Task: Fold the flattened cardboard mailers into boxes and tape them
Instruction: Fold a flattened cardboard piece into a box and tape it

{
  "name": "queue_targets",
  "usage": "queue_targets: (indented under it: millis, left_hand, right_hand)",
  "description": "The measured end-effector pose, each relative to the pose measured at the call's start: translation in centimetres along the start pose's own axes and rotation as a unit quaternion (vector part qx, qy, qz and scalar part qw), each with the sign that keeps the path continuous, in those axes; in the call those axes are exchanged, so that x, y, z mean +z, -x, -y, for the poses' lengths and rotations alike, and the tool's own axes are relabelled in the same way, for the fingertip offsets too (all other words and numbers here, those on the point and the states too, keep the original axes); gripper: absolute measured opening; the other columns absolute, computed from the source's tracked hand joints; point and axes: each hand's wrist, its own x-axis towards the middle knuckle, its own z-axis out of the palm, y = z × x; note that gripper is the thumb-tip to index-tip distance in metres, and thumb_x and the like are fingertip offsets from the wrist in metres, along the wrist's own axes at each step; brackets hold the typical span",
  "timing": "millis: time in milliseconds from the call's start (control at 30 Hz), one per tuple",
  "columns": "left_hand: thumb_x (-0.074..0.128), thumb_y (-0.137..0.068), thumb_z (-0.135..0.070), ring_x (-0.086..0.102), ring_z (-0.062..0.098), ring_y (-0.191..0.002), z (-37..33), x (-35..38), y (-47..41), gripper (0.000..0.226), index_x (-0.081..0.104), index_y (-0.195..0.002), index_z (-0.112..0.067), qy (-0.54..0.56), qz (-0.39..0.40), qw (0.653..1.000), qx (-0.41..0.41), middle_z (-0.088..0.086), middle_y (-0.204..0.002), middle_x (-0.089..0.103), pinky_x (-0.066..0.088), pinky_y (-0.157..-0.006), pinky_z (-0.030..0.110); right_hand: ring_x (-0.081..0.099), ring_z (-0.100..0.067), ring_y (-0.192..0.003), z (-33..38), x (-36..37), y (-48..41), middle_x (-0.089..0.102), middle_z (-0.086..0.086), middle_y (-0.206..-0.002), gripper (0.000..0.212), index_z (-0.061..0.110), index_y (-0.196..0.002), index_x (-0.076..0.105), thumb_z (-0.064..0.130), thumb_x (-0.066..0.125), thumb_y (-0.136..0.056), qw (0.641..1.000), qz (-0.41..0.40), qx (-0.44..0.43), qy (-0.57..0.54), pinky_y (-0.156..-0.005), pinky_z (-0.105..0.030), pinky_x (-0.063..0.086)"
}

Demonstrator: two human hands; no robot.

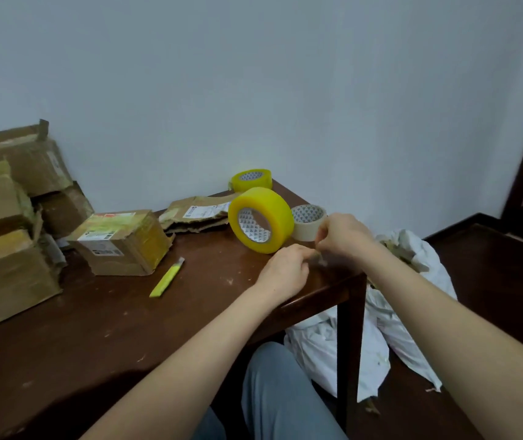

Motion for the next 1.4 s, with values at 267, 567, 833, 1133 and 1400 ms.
queue_targets:
  millis: [267, 567, 833, 1133, 1400]
  left_hand:
    - [0.037, -0.096, -0.011, 0.042, 0.026, -0.118, 0.7, 1.2, -0.9, 0.046, 0.05, -0.138, -0.023, -0.132, 0.062, 0.989, 0.002, -0.004, -0.141, 0.048, 0.037, -0.101, 0.039]
    - [0.041, -0.1, -0.023, 0.039, 0.035, -0.125, 0.2, 0.1, 1.1, 0.055, 0.022, -0.151, -0.02, -0.129, 0.103, 0.986, -0.033, 0.015, -0.144, 0.04, 0.033, -0.099, 0.041]
    - [0.042, -0.099, -0.034, 0.047, 0.024, -0.124, 2.0, -2.4, 3.0, 0.039, 0.047, -0.137, -0.031, -0.171, 0.041, 0.984, 0.02, 0.0, -0.14, 0.05, 0.044, -0.094, 0.038]
    - [0.049, -0.093, -0.026, 0.052, 0.012, -0.11, 6.8, -9.2, -1.6, 0.024, 0.065, -0.111, -0.028, -0.081, -0.157, 0.981, -0.084, -0.009, -0.111, 0.065, 0.046, -0.087, 0.032]
    - [0.047, -0.093, -0.015, 0.047, 0.014, -0.116, 13.5, -12.2, -4.0, 0.027, 0.068, -0.106, -0.024, -0.106, -0.219, 0.961, -0.132, -0.007, -0.115, 0.061, 0.036, -0.089, 0.026]
  right_hand:
    - [0.065, -0.025, -0.096, -0.9, 0.4, -1.2, 0.071, -0.009, -0.104, 0.013, 0.015, -0.086, 0.074, 0.02, 0.063, -0.081, 0.997, 0.073, -0.026, 0.021, -0.084, -0.033, 0.053]
    - [0.053, -0.029, -0.12, 5.3, -0.4, -1.6, 0.057, -0.006, -0.131, 0.072, 0.024, -0.139, 0.041, 0.048, 0.071, -0.078, 0.989, -0.026, -0.114, -0.088, -0.098, -0.044, 0.045]
    - [0.06, -0.028, -0.105, 7.0, -0.4, -2.9, 0.066, -0.004, -0.111, 0.041, 0.026, -0.109, 0.063, 0.044, 0.074, -0.074, 0.981, -0.083, -0.047, -0.17, -0.081, -0.036, 0.048]
    - [0.061, -0.035, -0.105, 9.9, 0.4, -12.4, 0.061, -0.019, -0.121, 0.052, 0.003, -0.115, 0.061, 0.039, 0.073, -0.079, 0.916, -0.111, 0.122, -0.366, -0.081, -0.038, 0.05]
    - [0.048, -0.037, -0.127, 10.2, 4.6, -18.3, 0.05, -0.022, -0.139, 0.045, -0.001, -0.134, 0.048, 0.026, 0.047, -0.098, 0.965, -0.007, 0.143, -0.221, -0.098, -0.037, 0.042]
